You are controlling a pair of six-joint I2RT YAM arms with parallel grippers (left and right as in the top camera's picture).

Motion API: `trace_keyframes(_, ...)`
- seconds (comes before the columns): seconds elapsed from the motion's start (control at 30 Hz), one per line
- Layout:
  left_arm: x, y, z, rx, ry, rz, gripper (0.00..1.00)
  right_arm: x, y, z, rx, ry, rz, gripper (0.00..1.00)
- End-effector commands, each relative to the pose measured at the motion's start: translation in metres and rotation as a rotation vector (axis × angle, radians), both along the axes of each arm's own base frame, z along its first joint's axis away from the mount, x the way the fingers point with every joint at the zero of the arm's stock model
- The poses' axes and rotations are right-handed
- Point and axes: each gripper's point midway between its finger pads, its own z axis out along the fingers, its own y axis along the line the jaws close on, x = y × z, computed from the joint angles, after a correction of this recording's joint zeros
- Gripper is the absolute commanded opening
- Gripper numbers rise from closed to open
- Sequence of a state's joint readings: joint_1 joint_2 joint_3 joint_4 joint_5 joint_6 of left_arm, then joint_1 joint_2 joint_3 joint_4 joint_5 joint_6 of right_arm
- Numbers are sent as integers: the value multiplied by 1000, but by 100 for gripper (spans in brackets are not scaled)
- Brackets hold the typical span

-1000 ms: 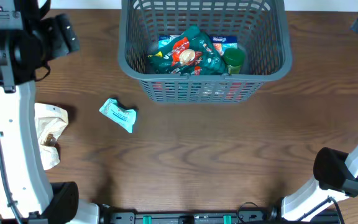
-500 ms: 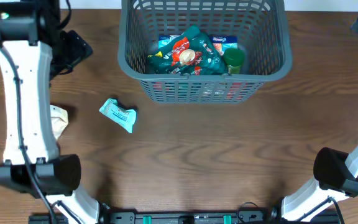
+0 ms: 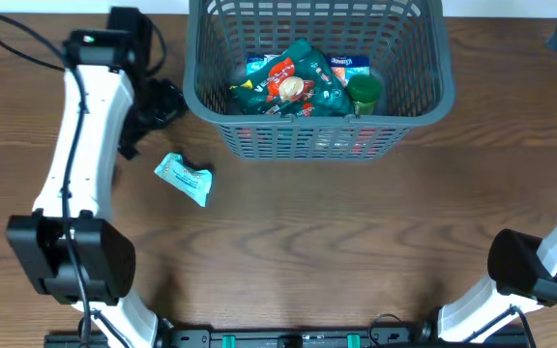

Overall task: Pack container
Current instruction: 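Lower the left gripper onto the light-green wipes pack and grasp it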

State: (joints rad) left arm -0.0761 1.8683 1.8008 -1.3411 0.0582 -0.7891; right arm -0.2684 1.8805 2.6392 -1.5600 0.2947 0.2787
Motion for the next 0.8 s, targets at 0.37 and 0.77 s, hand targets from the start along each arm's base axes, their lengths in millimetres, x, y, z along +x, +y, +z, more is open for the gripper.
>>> trace_keyframes(0.37, -25, -14, -65, -42, 119, 61, 98, -1, -3, -2, 6, 2, -17, 99)
trace_keyframes(0.77, -44, -15, -109, -60, 166, 123, 98, -1, -3, -2, 6, 2, -17, 99)
